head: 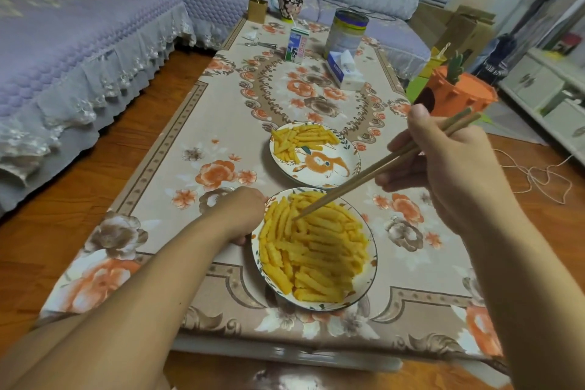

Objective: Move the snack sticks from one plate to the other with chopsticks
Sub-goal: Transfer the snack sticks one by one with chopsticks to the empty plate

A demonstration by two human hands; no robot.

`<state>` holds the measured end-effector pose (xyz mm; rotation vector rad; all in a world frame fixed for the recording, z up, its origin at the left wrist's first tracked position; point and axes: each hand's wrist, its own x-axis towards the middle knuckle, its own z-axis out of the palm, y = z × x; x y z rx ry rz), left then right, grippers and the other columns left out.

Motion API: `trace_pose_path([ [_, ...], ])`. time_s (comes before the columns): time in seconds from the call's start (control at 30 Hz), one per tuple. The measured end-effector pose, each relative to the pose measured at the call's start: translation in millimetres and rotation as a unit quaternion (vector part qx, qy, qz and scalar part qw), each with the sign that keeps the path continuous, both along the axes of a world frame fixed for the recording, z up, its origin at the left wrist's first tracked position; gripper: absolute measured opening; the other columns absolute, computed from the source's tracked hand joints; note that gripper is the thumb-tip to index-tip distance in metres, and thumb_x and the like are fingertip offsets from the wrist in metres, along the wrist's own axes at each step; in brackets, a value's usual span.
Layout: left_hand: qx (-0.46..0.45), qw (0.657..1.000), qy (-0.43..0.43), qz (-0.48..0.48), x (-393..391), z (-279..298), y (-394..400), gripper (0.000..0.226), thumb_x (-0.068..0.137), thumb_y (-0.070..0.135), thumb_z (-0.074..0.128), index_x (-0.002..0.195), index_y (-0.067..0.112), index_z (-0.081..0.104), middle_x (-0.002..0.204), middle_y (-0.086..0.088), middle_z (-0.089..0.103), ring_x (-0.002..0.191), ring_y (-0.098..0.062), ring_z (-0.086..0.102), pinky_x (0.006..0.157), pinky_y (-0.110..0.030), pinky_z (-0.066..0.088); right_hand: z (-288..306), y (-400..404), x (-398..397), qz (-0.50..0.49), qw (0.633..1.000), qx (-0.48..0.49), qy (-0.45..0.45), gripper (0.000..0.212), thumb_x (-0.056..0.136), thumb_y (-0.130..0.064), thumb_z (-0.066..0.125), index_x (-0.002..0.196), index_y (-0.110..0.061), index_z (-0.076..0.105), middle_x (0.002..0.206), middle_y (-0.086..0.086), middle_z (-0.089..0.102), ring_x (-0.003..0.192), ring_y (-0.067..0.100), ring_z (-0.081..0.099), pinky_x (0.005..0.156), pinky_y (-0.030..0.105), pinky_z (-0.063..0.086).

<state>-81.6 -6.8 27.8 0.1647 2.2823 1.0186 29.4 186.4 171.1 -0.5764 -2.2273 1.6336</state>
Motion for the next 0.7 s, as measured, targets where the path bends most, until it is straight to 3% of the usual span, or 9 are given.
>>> trace_pose_path([
  [0.13,0.000,1.000,0.012,0.000,-3.2,-3.2,0.4,0.022,0.098,0.001,0.048,0.092,0.013,0.065,0.089,-0.008,0.063,0.069,-0.026,0.061,0.068,-0.046,0.060,-16.3,-17.8,4.0,-0.019,0.999,0.027,0.020,0.050,0.108,-0.036,0.044,0.085,0.003,0.065,0.066,0.021,0.071,0.059,0.033,0.074,0.057,0.042,0.064],
  [0.23,-0.002,1.000,0.001,-0.009,-5.7,-6.6,-0.1,0.023,0.095,-0.002,0.047,0.108,0.003,0.066,0.091,-0.014,0.063,0.070,-0.030,0.062,0.065,-0.044,0.058,-29.3,-22.3,4.4,-0.039,0.999,0.023,0.024,0.049,0.108,-0.035,0.045,0.084,0.003,0.065,0.064,0.019,0.072,0.058,0.031,0.074,0.059,0.045,0.064],
  [0.33,0.019,1.000,0.010,0.012,-7.1,-10.2,2.0,0.024,0.102,0.010,0.047,0.085,0.017,0.062,0.080,-0.003,0.058,0.064,-0.021,0.058,0.052,-0.030,0.055,-31.5,-21.8,3.7,-0.037,0.999,0.023,0.019,0.047,0.107,-0.034,0.049,0.084,0.003,0.066,0.063,0.018,0.071,0.056,0.031,0.074,0.056,0.042,0.064],
  [0.4,0.030,0.999,0.010,0.028,-7.0,-11.3,3.5,0.029,0.104,0.014,0.047,0.079,0.025,0.056,0.079,0.002,0.057,0.064,-0.015,0.057,0.054,-0.028,0.055,-29.6,-20.2,1.0,-0.024,0.999,0.032,0.012,0.046,0.106,-0.034,0.050,0.085,0.003,0.067,0.064,0.019,0.072,0.057,0.030,0.074,0.055,0.040,0.064],
  [0.57,-0.004,1.000,-0.002,-0.015,-8.8,-9.4,0.9,0.024,0.096,-0.001,0.047,0.109,0.003,0.066,0.099,-0.021,0.069,0.073,-0.035,0.065,0.072,-0.053,0.060,-19.9,-6.0,-15.1,-0.036,0.997,0.056,0.029,0.041,0.106,-0.034,0.051,0.090,0.001,0.068,0.071,0.019,0.073,0.060,0.029,0.075,0.056,0.036,0.063],
  [0.7,-0.006,1.000,0.006,-0.025,-11.4,-11.0,1.9,0.026,0.097,0.005,0.045,0.110,0.005,0.067,0.099,-0.024,0.070,0.066,-0.039,0.066,0.063,-0.043,0.055,-24.0,16.1,-43.8,-0.095,0.988,0.091,0.080,0.036,0.107,-0.029,0.051,0.089,-0.004,0.068,0.076,0.018,0.073,0.063,0.027,0.075,0.061,0.038,0.064],
])
